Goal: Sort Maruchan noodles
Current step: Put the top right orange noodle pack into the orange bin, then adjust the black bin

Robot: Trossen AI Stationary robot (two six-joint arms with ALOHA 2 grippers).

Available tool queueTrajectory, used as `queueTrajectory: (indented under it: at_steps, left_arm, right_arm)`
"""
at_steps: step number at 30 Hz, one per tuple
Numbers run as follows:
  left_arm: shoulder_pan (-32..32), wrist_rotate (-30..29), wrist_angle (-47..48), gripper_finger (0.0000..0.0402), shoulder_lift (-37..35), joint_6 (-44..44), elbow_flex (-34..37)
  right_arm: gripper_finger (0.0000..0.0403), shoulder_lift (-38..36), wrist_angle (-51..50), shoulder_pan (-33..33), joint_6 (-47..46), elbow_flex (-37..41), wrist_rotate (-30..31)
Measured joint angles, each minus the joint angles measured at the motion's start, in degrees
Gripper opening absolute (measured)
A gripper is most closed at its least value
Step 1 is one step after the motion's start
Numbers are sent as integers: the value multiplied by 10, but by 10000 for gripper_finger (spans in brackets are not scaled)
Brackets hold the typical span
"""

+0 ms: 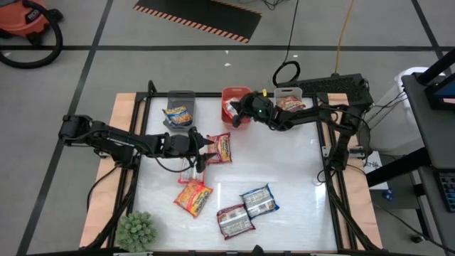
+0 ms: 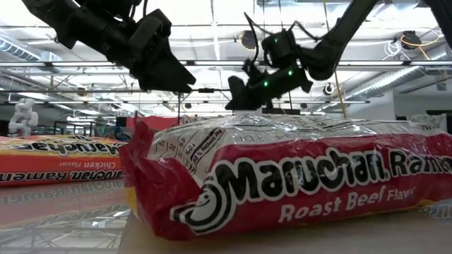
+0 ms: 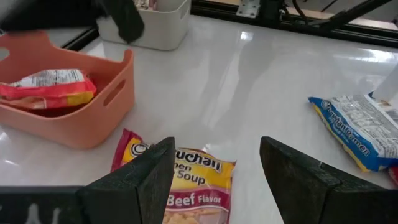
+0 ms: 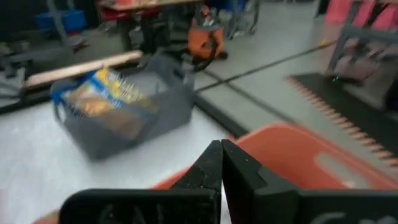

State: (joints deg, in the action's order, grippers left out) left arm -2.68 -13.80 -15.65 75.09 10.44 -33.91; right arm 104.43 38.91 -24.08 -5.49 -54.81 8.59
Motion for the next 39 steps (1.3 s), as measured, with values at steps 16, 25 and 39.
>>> queueTrajectory:
  at_steps: [16, 25, 39]
  left_arm:
    - [95, -37, 222, 241, -122, 40, -48]
    - [152, -165, 371, 241, -189, 87, -47]
    - [266, -224, 430, 241, -106, 133, -26]
  right_arm:
    - [0, 53, -121, -61, -42, 0, -123]
    - [0, -6, -183, -38, -54, 1, -147]
    - [0, -142, -236, 46, 8, 1, -71]
